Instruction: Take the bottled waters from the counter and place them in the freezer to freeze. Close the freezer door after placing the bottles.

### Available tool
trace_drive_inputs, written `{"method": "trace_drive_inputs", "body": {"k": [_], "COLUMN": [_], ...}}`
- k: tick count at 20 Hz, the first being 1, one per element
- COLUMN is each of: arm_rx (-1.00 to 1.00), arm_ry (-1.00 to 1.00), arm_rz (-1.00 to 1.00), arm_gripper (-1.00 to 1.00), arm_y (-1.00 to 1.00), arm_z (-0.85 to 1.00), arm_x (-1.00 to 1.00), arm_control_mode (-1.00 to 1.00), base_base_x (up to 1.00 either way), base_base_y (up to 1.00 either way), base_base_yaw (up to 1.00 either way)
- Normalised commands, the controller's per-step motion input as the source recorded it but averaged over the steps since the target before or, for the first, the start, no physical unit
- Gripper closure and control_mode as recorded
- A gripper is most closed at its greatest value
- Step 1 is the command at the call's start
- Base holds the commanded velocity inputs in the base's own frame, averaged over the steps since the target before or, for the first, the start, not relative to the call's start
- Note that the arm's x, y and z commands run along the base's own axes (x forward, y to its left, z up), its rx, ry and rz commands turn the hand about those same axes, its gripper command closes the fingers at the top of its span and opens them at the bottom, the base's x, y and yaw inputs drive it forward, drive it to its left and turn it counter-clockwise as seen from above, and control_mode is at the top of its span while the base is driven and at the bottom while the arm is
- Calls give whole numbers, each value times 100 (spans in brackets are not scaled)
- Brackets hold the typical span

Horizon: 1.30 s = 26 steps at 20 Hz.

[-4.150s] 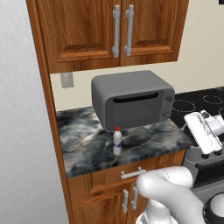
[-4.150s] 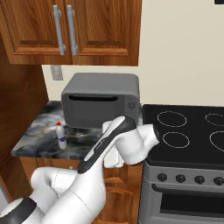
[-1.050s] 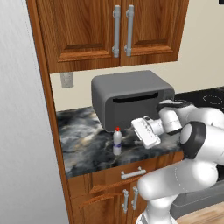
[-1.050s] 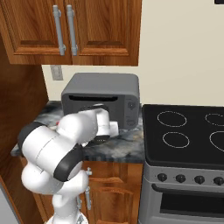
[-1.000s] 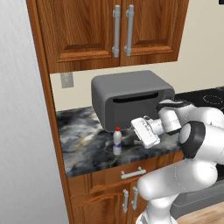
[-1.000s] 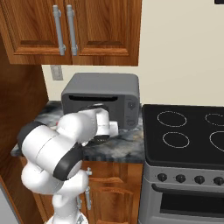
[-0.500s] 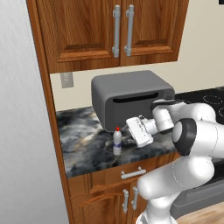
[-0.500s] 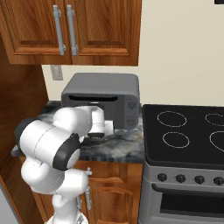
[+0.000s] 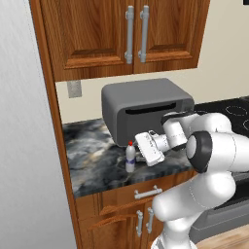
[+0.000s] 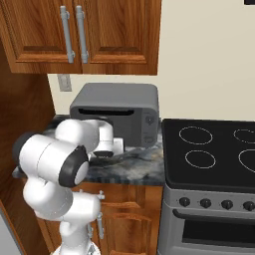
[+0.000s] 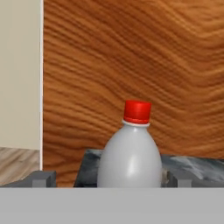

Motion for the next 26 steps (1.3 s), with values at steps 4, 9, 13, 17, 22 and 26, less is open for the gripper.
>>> {"method": "trace_drive_inputs", "body": {"k": [4, 9, 13, 17, 22, 26], "arm_rx": [0, 0, 0, 0, 2, 7], "arm_ry": [0, 0, 0, 0, -1, -3], "arm_rz": [0, 0, 0, 0, -1, -8], "arm_gripper": [-100, -100, 100, 100, 100, 100], "arm_y": [11, 18, 17, 0, 0, 0], "arm_z": [-3, -2, 0, 0, 25, 87], "arm_x": [0, 0, 0, 0, -9, -33], "arm_control_mode": [-100, -100, -100, -100, -100, -100], "base_base_x": [0, 0, 0, 0, 0, 0], "base_base_y": [0, 0, 0, 0, 0, 0], "base_base_yaw": [0, 0, 0, 0, 0, 0]}}
